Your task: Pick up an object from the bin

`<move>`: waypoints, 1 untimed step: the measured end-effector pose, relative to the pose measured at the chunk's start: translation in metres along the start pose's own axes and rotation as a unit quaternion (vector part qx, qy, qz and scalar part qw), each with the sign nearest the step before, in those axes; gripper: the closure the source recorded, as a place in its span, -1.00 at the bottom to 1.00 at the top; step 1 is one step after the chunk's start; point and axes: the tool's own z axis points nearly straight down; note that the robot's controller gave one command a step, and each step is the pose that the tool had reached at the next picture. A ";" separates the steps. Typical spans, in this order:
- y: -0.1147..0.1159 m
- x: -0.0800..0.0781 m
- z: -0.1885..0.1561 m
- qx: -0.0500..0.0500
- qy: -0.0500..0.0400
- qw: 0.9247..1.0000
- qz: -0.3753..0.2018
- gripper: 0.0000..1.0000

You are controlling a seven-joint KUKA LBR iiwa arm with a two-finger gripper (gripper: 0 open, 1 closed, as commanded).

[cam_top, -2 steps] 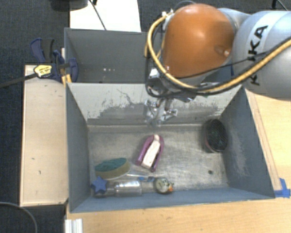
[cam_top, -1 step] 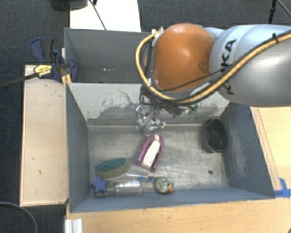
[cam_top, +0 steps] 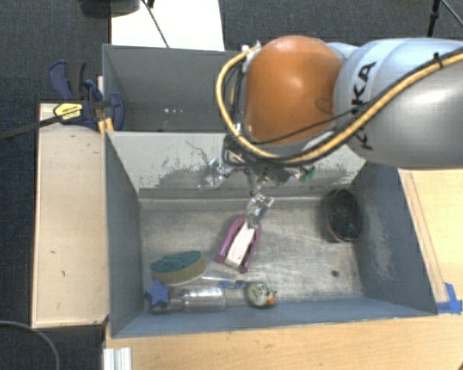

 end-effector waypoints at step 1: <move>0.010 0.089 0.060 -0.002 0.004 0.993 -0.122 -1.00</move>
Offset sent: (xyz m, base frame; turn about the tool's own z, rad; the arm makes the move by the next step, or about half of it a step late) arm -0.0641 -0.0580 -0.0577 -0.2477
